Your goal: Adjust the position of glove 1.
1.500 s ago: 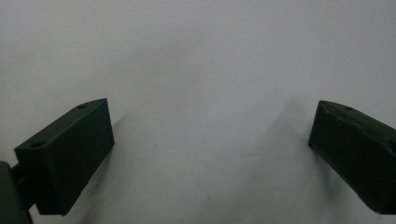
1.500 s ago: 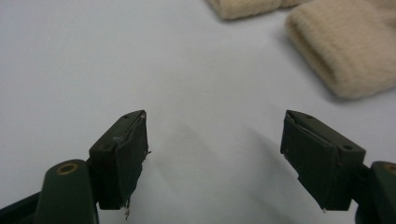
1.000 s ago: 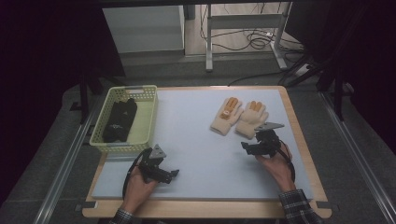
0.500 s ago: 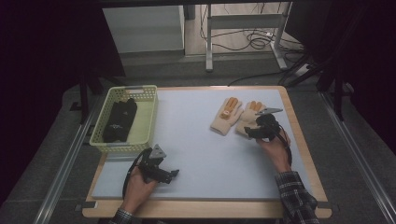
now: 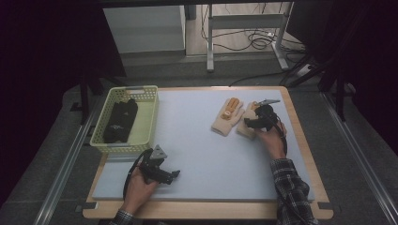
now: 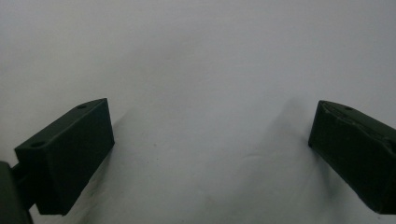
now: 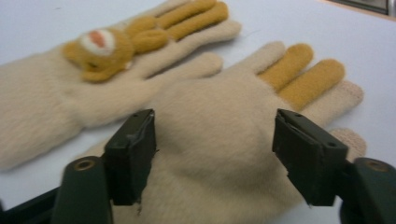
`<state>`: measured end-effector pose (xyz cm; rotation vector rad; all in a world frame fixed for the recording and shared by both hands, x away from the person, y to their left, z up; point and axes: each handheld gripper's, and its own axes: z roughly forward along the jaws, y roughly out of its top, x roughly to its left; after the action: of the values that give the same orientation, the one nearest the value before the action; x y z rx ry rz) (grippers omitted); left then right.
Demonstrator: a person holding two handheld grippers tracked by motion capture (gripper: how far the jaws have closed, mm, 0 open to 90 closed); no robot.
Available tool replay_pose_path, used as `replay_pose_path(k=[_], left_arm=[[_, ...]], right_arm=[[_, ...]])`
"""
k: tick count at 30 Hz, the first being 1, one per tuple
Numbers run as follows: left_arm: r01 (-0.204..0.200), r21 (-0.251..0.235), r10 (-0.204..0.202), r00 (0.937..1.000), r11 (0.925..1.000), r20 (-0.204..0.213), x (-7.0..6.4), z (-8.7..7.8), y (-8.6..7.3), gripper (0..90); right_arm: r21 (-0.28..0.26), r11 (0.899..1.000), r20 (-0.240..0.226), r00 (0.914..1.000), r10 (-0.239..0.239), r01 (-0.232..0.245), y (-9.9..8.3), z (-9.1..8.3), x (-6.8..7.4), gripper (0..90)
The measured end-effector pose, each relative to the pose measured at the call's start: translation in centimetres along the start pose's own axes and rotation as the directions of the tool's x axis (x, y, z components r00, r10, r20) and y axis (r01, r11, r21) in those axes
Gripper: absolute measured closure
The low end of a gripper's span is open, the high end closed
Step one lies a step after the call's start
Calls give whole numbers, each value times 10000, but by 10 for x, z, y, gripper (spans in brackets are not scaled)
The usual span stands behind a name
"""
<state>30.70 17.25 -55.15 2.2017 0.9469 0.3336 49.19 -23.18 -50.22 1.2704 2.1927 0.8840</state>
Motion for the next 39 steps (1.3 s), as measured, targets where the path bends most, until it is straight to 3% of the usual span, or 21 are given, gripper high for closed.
replay_pose_path(k=[6,10,16,21,34,39], left_arm=[[-2,1,2,10000,10000,2,0,0,0,3],[0,2,0,10000,10000,5,0,0,0,3],[-3,0,3,10000,10000,5,0,0,0,3],[-12,1,12,10000,10000,6,0,0,0,3],[18,-9,-18,10000,10000,12,0,0,0,3],[19,-11,-19,10000,10000,10,0,0,0,3]], right_arm=[[270,9995,29,9999,134,-135,-3,20,-5,247],[71,9996,-328,9991,267,-265,-7,22,-5,403],[188,9998,-316,9995,90,-84,-5,20,-2,570],[-64,9999,-386,9992,113,-116,-10,18,-1,612],[-650,9977,-798,9965,-246,194,-8,-10,8,608],[-965,9948,-1342,9899,-466,337,-9,-31,16,602]])
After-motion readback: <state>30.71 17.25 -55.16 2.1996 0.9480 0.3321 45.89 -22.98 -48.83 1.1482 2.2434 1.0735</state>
